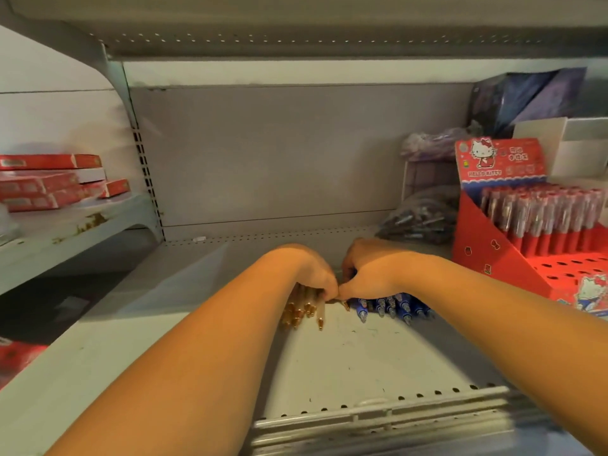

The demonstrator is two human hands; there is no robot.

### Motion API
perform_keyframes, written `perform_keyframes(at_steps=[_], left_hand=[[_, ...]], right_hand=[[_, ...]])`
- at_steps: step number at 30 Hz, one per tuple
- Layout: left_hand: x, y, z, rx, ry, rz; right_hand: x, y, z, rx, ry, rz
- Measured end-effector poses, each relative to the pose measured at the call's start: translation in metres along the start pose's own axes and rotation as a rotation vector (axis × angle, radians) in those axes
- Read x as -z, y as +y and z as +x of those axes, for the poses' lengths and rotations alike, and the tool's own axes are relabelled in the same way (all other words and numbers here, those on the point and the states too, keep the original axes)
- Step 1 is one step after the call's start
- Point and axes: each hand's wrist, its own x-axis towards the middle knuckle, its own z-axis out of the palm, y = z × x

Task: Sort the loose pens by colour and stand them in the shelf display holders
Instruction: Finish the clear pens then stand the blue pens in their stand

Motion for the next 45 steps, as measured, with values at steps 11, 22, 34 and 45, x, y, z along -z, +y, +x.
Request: perform_keyframes(at_steps=[11, 22, 34, 45], left_hand=[[-0.013, -0.021, 0.003, 0.160, 0.218, 0.063], [-0.014, -0.018, -0.001, 0.120, 0.235, -0.025], [0.002, -0.018, -0.015, -0.098, 0.324, -0.369], [-0.006, 0.070, -0.053, -0.679, 0.267, -1.292]], right_hand=[[-0.005, -0.028, 0.010, -0.079, 0.155, -0.156], [0.016, -0.005, -0.012, -0.288, 0.268, 0.434], [0.000, 0.011, -0.073, -0.333, 0.616, 1.087], [-0.001, 0.064, -0.176, -0.151, 0.897, 1.292]])
